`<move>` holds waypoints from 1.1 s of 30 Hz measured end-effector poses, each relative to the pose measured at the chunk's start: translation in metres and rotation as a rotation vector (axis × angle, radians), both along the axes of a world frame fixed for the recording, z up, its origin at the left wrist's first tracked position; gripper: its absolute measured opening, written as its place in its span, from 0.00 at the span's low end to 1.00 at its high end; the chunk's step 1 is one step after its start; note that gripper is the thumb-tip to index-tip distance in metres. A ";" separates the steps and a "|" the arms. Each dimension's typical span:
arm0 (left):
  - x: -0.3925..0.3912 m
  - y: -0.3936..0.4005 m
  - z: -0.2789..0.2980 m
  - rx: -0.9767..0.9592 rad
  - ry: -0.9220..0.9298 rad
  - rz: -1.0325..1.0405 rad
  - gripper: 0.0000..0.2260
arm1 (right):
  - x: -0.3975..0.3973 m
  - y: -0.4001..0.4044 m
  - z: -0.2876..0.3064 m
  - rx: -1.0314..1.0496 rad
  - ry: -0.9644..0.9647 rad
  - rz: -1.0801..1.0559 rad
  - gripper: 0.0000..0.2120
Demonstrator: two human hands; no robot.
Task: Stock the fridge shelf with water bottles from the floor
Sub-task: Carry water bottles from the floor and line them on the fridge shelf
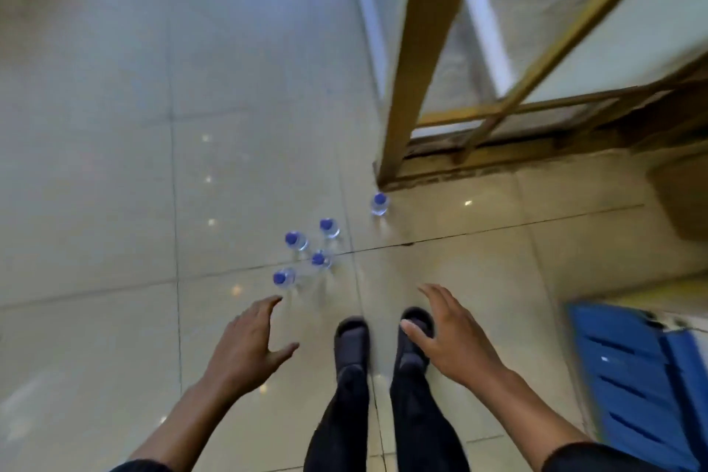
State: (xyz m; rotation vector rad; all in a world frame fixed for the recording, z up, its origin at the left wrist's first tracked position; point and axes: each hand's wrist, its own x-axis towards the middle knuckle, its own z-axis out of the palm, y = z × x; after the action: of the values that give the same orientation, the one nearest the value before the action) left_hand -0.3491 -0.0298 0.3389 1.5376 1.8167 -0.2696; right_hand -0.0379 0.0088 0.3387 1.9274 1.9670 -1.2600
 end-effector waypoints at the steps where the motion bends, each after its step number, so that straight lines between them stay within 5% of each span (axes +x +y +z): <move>1: -0.008 -0.005 -0.027 -0.009 -0.001 0.068 0.37 | -0.013 0.008 -0.030 -0.018 0.008 0.030 0.33; 12: -0.063 -0.003 -0.344 0.145 -0.045 0.605 0.40 | -0.150 0.056 -0.370 0.033 0.152 0.263 0.38; 19: -0.075 0.001 -0.439 0.342 -0.205 0.780 0.28 | -0.199 0.054 -0.473 0.149 0.373 -0.025 0.28; 26: -0.049 -0.002 -0.380 0.390 -0.410 0.962 0.23 | -0.159 0.055 -0.415 0.007 0.562 -0.270 0.23; 33: 0.014 0.023 -0.148 0.265 -0.786 0.856 0.17 | -0.076 0.051 -0.173 0.046 0.580 -0.507 0.23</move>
State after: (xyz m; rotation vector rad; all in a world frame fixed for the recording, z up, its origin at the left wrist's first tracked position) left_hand -0.3350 -0.0067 0.1907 0.7017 1.6789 0.8824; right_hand -0.1144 0.0595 0.1660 2.3792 1.7641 -2.1209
